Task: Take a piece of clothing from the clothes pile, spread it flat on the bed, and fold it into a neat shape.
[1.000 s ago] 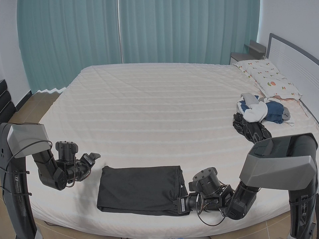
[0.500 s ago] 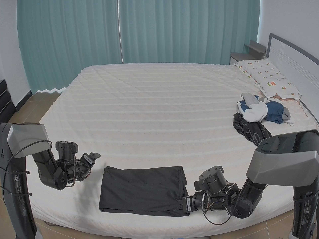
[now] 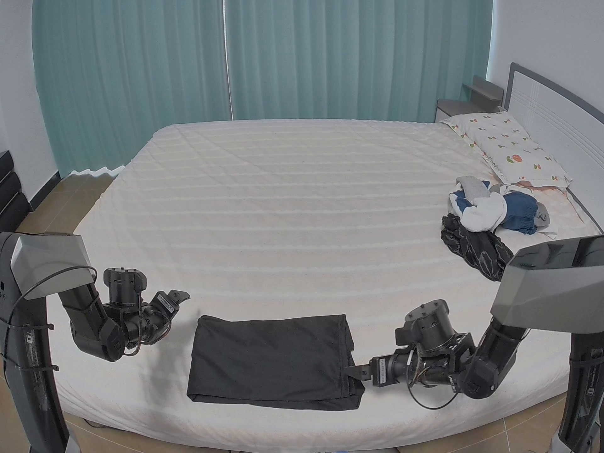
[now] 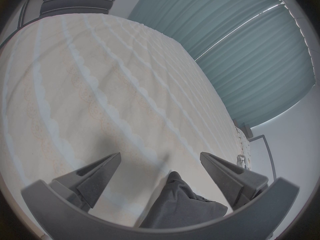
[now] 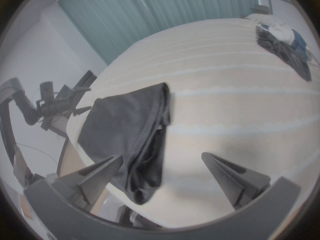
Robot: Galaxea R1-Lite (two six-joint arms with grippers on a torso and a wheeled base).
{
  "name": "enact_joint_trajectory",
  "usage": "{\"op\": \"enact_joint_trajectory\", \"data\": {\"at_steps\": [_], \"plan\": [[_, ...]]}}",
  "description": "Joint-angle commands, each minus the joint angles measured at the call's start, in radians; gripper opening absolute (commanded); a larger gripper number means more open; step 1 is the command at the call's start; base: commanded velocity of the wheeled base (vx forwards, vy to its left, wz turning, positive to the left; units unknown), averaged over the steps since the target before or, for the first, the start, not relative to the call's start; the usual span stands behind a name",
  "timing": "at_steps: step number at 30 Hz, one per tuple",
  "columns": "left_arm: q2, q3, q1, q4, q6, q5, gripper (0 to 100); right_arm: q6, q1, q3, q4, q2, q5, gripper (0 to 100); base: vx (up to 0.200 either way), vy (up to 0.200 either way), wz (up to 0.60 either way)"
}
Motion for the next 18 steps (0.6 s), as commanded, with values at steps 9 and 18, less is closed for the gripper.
{"op": "enact_joint_trajectory", "data": {"at_steps": [9,18], "plan": [[-0.334,0.074,0.014,0.006,0.066,0.016,100,0.01,-0.227,0.198,-0.032,-0.339,-0.062,100,0.0,0.0,0.0],[-0.721,0.261,0.023,0.008,0.144,0.018,100,0.001,-0.262,0.334,-0.052,-0.682,-0.073,100,0.0,0.0,0.0]]}}
